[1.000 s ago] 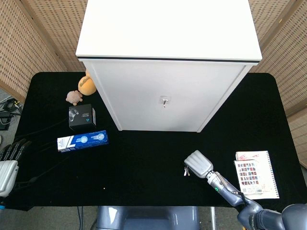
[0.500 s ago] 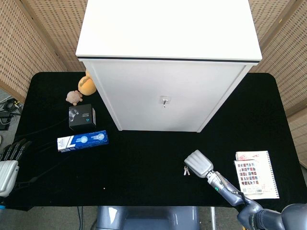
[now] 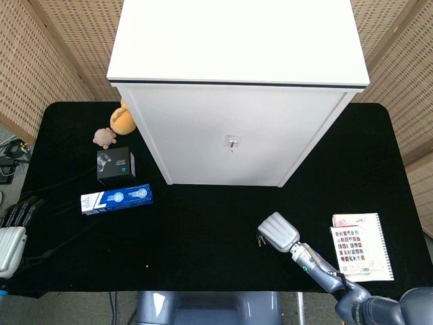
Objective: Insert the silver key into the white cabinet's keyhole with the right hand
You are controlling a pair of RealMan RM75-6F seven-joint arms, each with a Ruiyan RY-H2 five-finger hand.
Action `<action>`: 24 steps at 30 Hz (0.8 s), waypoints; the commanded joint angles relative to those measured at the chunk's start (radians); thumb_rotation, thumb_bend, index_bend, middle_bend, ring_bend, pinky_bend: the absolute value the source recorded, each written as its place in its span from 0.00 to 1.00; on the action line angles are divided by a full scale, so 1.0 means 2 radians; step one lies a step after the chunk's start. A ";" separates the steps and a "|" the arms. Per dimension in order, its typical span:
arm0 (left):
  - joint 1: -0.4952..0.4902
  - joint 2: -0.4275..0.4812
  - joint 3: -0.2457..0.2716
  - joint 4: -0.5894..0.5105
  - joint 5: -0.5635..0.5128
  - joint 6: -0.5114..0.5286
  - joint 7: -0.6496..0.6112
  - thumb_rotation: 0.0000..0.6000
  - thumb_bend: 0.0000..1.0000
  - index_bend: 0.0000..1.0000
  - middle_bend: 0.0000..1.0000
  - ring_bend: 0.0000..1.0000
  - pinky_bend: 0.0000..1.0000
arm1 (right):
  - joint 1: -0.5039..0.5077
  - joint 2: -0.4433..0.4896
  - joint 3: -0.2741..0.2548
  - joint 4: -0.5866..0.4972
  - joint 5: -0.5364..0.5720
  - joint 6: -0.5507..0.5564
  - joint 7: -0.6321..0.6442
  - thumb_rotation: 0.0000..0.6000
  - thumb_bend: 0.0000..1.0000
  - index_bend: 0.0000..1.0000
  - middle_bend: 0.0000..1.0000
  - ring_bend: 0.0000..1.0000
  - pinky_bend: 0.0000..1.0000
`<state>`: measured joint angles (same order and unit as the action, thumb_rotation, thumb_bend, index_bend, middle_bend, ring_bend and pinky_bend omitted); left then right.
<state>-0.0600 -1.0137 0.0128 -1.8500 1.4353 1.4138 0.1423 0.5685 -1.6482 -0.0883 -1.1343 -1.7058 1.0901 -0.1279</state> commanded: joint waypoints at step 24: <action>0.001 0.004 0.004 -0.002 0.011 0.001 -0.008 1.00 0.00 0.00 0.00 0.00 0.00 | 0.046 0.152 0.062 -0.201 -0.031 0.030 -0.119 1.00 0.59 0.65 0.89 0.89 1.00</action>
<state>-0.0588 -1.0064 0.0208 -1.8532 1.4573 1.4160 0.1256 0.6411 -1.3765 0.0124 -1.4964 -1.7602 1.1537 -0.3302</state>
